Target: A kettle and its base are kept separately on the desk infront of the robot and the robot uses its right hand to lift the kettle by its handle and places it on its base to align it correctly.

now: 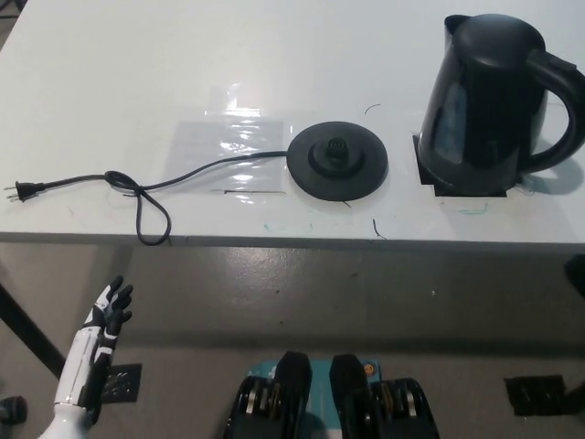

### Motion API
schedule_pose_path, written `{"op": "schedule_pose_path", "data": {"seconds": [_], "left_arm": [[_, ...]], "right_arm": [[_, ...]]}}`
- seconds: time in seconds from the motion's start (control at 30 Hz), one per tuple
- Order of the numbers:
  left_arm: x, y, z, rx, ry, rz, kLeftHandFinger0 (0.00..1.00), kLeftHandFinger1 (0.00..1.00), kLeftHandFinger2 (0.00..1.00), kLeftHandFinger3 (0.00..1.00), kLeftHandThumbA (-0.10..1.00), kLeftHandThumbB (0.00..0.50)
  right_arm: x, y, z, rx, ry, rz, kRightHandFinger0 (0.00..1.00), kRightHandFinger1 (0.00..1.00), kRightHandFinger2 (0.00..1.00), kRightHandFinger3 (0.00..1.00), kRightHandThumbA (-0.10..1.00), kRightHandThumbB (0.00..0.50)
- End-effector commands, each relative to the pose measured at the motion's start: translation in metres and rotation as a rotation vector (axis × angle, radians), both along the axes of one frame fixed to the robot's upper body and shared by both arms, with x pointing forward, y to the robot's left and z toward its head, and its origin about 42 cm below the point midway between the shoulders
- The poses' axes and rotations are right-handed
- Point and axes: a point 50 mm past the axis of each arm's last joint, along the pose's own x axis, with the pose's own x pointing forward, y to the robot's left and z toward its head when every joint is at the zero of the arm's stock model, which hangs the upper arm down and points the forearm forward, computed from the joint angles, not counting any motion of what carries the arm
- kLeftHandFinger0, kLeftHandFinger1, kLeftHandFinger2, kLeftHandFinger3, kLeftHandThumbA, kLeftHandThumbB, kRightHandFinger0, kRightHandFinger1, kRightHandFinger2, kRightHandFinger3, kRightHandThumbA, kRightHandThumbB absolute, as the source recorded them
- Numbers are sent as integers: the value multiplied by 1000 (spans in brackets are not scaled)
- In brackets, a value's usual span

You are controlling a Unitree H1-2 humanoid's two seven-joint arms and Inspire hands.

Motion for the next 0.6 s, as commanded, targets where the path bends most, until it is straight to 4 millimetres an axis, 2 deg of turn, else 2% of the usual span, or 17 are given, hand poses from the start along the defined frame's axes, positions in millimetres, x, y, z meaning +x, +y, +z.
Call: {"op": "schedule_pose_path", "data": {"seconds": [0.0, 0.03, 0.07, 0.1, 0.17, 0.2, 0.3, 0.37, 0.5, 0.57], "left_arm": [[7, 1, 18, 10, -85, -4, 1000, 1000, 1000, 1000, 958, 202], [6, 0, 18, 7, -86, -8, 1000, 1000, 1000, 1000, 955, 204], [6, -1, 17, 5, -85, -10, 1000, 1000, 1000, 1000, 955, 204], [6, -1, 17, 4, -84, -10, 1000, 1000, 1000, 1000, 945, 211], [4, -1, 16, 4, -81, -9, 1000, 1000, 1000, 1000, 943, 212], [4, 0, 15, 9, -72, -8, 1000, 1000, 1000, 1000, 943, 217], [4, -1, 15, 18, -74, -9, 1000, 1000, 1000, 1000, 949, 201], [5, -1, 14, 21, -75, -9, 1000, 1000, 1000, 1000, 952, 200], [4, 0, 14, 18, -72, -9, 1000, 1000, 1000, 1000, 946, 190], [4, 0, 14, 13, -70, -10, 1000, 1000, 1000, 1000, 941, 188]], "right_arm": [[31, -17, 27, 54, 2, 34, 1000, 1000, 1000, 1000, 1000, 334], [43, -19, 32, 64, 17, 58, 1000, 1000, 1000, 1000, 1000, 327], [46, -19, 32, 67, 23, 66, 1000, 1000, 1000, 1000, 1000, 327], [47, -19, 33, 67, 26, 69, 1000, 1000, 1000, 1000, 1000, 300], [50, -18, 33, 74, 32, 77, 1000, 1000, 1000, 1000, 1000, 317], [62, -16, 35, 83, 57, 80, 1000, 1000, 1000, 1000, 1000, 323], [78, -12, 38, 110, 100, 105, 1000, 1000, 1000, 1000, 996, 343], [81, -11, 38, 115, 108, 109, 1000, 1000, 1000, 1000, 996, 342], [97, -4, 39, 135, 131, 134, 1000, 1000, 1000, 1000, 1000, 294], [104, -1, 40, 145, 142, 148, 1000, 1000, 1000, 1000, 1000, 295]]}}
